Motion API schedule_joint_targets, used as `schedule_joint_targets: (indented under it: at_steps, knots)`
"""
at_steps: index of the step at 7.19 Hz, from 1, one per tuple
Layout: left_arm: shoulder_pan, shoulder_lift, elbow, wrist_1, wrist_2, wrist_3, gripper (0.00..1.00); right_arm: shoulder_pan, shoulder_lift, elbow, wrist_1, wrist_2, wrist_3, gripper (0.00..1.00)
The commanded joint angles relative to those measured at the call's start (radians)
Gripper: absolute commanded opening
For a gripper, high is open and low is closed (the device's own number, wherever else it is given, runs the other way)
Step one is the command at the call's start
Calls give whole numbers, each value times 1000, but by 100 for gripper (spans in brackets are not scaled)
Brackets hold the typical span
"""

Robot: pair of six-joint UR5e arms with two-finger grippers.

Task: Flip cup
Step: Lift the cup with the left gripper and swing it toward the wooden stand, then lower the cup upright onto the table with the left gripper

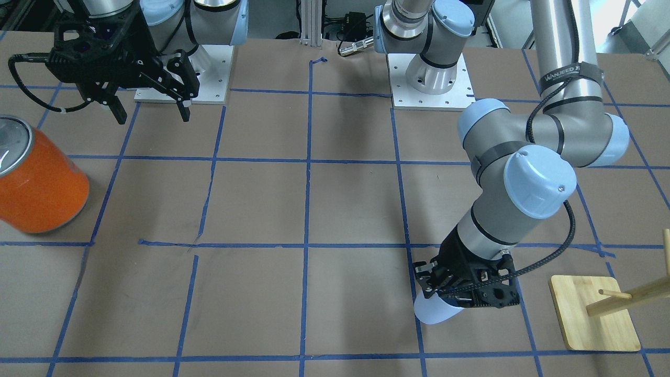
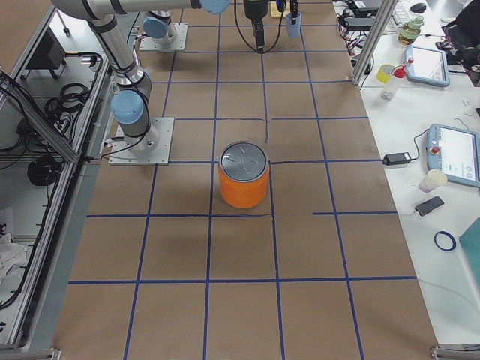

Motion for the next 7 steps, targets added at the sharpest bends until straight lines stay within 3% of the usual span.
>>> schedule_joint_targets:
  at_steps: [1, 5, 6, 7]
  knots:
    - [21, -43, 8, -10, 94, 169, 0, 1, 0, 1, -8, 0, 1, 100]
    - [21, -75, -10, -9, 128, 236, 0, 1, -2, 2, -11, 2, 1, 100]
    - [21, -77, -9, -9, 129, 233, 14, 1, -2, 2, -11, -1, 1, 100]
    - [21, -78, -12, 2, 119, 230, 59, 1, -2, 2, -11, 0, 1, 100]
